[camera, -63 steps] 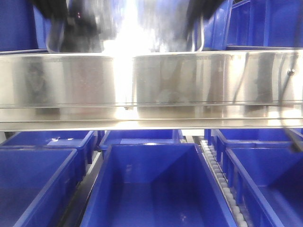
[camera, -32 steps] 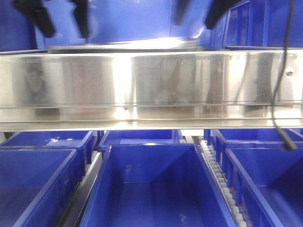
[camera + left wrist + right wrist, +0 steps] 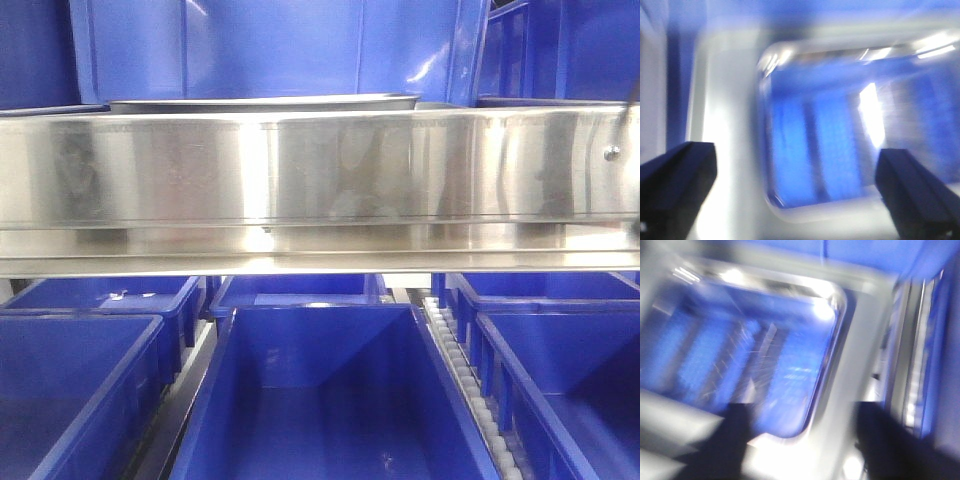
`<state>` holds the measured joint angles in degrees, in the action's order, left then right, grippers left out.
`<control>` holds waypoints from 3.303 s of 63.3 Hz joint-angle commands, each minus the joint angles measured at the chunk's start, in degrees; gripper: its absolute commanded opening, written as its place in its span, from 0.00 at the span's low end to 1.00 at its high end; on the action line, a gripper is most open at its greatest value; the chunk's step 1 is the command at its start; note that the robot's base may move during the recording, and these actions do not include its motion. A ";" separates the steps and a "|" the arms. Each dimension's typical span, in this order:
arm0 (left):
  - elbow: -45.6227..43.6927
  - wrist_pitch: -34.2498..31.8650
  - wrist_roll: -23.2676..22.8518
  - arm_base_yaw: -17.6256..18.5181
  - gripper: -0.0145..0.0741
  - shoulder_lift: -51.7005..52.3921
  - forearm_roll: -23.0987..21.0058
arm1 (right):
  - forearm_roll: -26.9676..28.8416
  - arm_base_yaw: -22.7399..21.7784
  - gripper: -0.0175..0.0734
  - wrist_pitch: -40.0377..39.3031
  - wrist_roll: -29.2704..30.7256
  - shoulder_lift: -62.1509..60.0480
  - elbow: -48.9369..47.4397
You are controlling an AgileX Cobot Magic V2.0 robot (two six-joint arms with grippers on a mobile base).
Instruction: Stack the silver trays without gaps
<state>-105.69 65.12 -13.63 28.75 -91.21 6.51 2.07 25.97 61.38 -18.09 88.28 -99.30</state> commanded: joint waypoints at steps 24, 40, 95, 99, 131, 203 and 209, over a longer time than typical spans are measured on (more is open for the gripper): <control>28.62 -17.50 1.05 12.60 0.11 38.20 1.54 | -0.96 0.38 0.24 -12.86 5.60 -34.73 28.42; 53.05 -27.69 1.05 14.65 0.11 60.38 0.33 | -0.96 0.38 0.24 -26.41 12.21 -55.27 54.31; 85.25 -48.73 1.05 14.65 0.11 91.04 -0.35 | -0.96 0.38 0.24 -47.35 16.06 -79.67 80.16; 85.25 -48.73 1.05 14.65 0.11 91.04 -0.35 | -0.96 0.38 0.24 -47.35 16.06 -79.67 80.16; 88.44 -50.19 20.33 -9.87 0.11 91.31 -13.92 | -0.96 0.38 0.24 -47.35 16.06 -79.67 80.16; 107.17 -70.41 20.33 -23.95 0.11 93.97 -13.92 | -0.96 0.38 0.24 -47.30 16.06 -79.67 80.16; 107.17 -70.41 20.33 -23.95 0.11 93.97 -13.92 | -0.96 0.38 0.24 -47.30 16.06 -79.67 80.16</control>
<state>1.70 0.00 6.50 4.82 0.64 -6.91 1.73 26.45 19.57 -2.68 8.11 -17.61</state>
